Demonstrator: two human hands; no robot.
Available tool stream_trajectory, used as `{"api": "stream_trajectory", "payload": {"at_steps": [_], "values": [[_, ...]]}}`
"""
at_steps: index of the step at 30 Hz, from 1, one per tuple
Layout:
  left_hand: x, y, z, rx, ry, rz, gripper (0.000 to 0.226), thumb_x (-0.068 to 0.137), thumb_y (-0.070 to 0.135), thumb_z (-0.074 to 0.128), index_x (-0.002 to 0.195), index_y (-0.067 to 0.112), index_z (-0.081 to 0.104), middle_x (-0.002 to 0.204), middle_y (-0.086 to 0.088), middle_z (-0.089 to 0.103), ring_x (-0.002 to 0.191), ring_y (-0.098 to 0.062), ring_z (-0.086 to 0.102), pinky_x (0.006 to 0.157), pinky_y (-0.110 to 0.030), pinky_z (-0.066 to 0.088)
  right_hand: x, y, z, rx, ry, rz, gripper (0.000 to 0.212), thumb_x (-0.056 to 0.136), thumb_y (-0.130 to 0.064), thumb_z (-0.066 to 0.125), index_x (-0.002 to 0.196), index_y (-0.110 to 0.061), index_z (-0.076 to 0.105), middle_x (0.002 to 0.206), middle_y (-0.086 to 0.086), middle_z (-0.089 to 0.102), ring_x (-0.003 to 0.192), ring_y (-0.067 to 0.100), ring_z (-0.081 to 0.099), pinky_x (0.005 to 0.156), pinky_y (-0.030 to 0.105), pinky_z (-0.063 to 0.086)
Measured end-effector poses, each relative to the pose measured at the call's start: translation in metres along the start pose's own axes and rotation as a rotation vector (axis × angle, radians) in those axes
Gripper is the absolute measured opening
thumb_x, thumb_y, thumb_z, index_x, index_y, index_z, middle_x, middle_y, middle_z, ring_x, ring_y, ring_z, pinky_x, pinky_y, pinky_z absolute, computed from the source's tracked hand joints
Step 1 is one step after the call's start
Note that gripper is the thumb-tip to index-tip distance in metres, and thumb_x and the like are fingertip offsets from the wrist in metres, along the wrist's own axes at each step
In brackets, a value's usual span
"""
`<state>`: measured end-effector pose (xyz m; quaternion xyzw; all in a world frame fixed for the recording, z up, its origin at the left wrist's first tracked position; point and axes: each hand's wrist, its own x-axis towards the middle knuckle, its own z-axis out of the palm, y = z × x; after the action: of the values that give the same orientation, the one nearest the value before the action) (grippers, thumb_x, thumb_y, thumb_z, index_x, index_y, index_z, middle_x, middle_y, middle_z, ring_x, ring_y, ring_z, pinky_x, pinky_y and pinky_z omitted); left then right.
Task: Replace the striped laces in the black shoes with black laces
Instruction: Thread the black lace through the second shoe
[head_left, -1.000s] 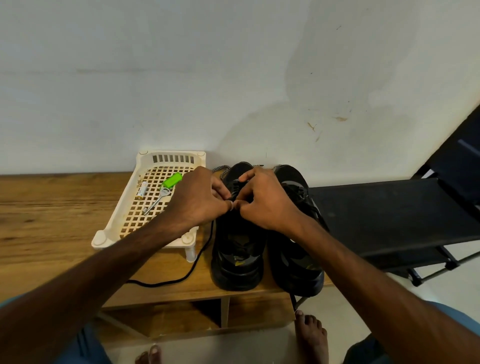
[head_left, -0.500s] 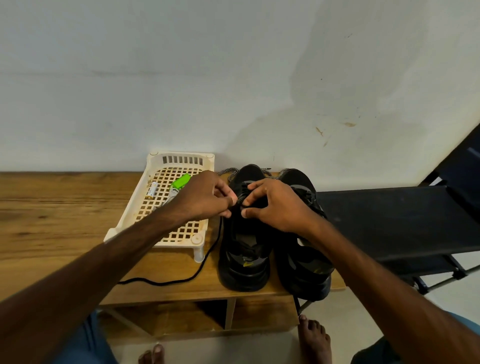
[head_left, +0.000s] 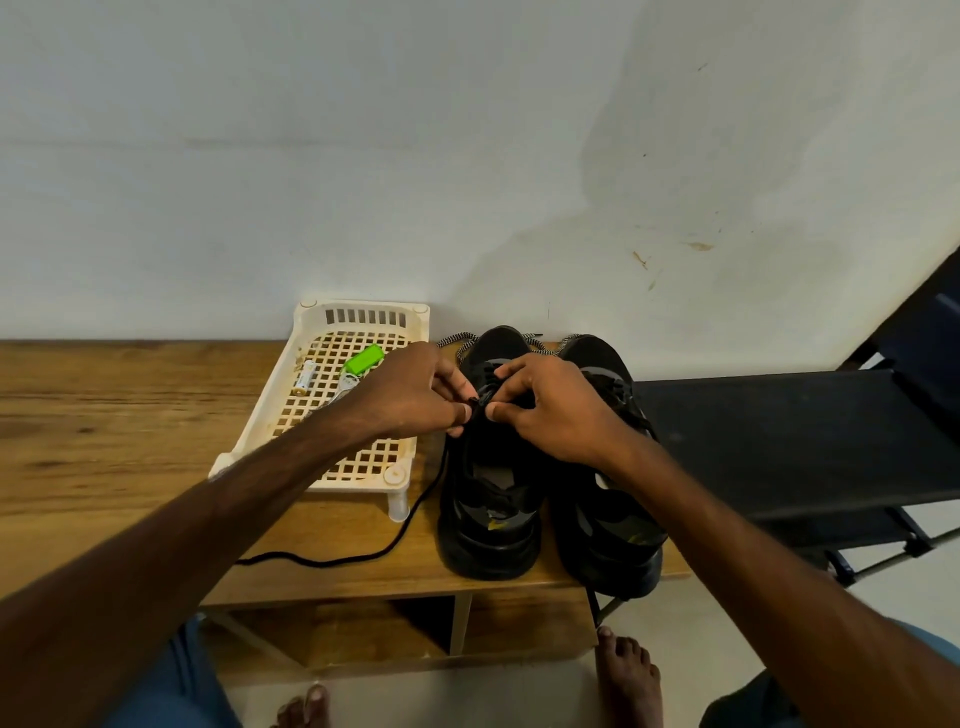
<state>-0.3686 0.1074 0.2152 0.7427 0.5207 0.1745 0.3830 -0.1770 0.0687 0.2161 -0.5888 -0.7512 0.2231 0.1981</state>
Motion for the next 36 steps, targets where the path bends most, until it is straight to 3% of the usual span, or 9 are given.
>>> {"api": "stream_trajectory", "payload": {"at_steps": [9,14,19,24,27,30,31,33,36], "values": [[-0.002,-0.003,-0.006,-0.071,-0.019,0.088,0.016,0.09,0.007,0.075,0.102,0.017,0.075,0.074,0.004,0.078,0.069,-0.012,0.077,0.059,-0.016,0.057,0.0,0.003,0.003,0.013,0.07,-0.007,0.014,0.091,-0.028,0.077,0.098,-0.017,0.083,0.126,0.002,0.07,0.123,0.008,0.058,0.104,0.035,0.046],[-0.002,-0.004,-0.002,0.034,0.023,0.221,0.007,0.093,0.009,0.072,0.097,0.012,0.077,0.066,0.01,0.075,0.061,-0.008,0.074,0.06,-0.014,0.057,0.001,0.004,-0.003,-0.055,-0.016,-0.031,0.021,0.087,-0.031,0.08,0.104,-0.018,0.081,0.134,0.0,0.066,0.128,0.008,0.053,0.102,0.027,0.04],[0.0,-0.005,-0.002,-0.035,0.059,0.189,0.008,0.101,0.009,0.059,0.097,0.01,0.066,0.071,-0.001,0.077,0.064,-0.015,0.076,0.058,-0.018,0.058,0.004,0.003,-0.006,-0.138,-0.058,0.005,0.026,0.083,-0.019,0.084,0.11,-0.018,0.08,0.138,-0.003,0.062,0.128,0.014,0.055,0.107,0.035,0.047],[0.002,0.0,-0.022,-0.356,0.214,0.06,0.006,0.105,0.008,0.051,0.104,0.005,0.056,0.09,-0.013,0.077,0.079,-0.024,0.078,0.066,-0.03,0.064,0.007,0.006,-0.008,-0.143,-0.059,-0.02,0.022,0.083,-0.012,0.083,0.103,-0.02,0.081,0.128,-0.005,0.068,0.122,0.011,0.059,0.099,0.023,0.044],[0.002,0.004,-0.041,-0.907,0.253,0.074,0.006,0.106,0.007,0.046,0.105,0.006,0.052,0.105,-0.018,0.076,0.096,-0.03,0.076,0.08,-0.039,0.063,0.007,0.009,-0.011,-0.122,-0.065,-0.045,0.017,0.085,-0.016,0.082,0.102,-0.021,0.081,0.128,-0.005,0.068,0.121,0.008,0.059,0.099,0.021,0.043],[0.003,0.001,-0.047,-1.263,0.211,0.038,0.008,0.106,0.01,0.038,0.105,0.009,0.046,0.079,-0.005,0.066,0.067,-0.015,0.066,0.064,-0.031,0.059,0.005,0.015,-0.017,0.023,0.016,-0.048,0.01,0.091,-0.023,0.078,0.101,-0.022,0.08,0.109,-0.008,0.075,0.104,0.002,0.065,0.083,0.011,0.044],[0.004,-0.001,-0.045,-1.158,0.194,0.021,0.009,0.106,0.011,0.039,0.103,0.009,0.047,0.074,-0.001,0.057,0.057,-0.011,0.054,0.056,-0.026,0.052,0.005,0.017,-0.019,0.061,0.074,-0.043,0.01,0.092,-0.023,0.076,0.101,-0.022,0.08,0.103,-0.01,0.075,0.098,0.001,0.066,0.081,0.011,0.045],[0.005,-0.006,-0.036,-0.549,0.183,0.071,0.013,0.106,0.015,0.045,0.105,0.009,0.057,0.075,0.004,0.058,0.056,-0.01,0.048,0.053,-0.024,0.044,0.005,0.019,-0.021,0.117,0.188,-0.03,0.008,0.094,-0.024,0.074,0.1,-0.022,0.079,0.096,-0.012,0.075,0.091,0.001,0.067,0.083,0.018,0.051],[0.001,-0.011,-0.017,0.222,0.076,0.249,0.008,0.098,0.024,0.063,0.104,0.024,0.068,0.093,0.014,0.069,0.084,-0.002,0.063,0.072,-0.022,0.046,0.003,0.022,-0.022,0.146,0.297,-0.026,0.007,0.094,-0.026,0.073,0.097,-0.021,0.078,0.089,-0.013,0.075,0.086,0.001,0.069,0.082,0.02,0.055]]}}
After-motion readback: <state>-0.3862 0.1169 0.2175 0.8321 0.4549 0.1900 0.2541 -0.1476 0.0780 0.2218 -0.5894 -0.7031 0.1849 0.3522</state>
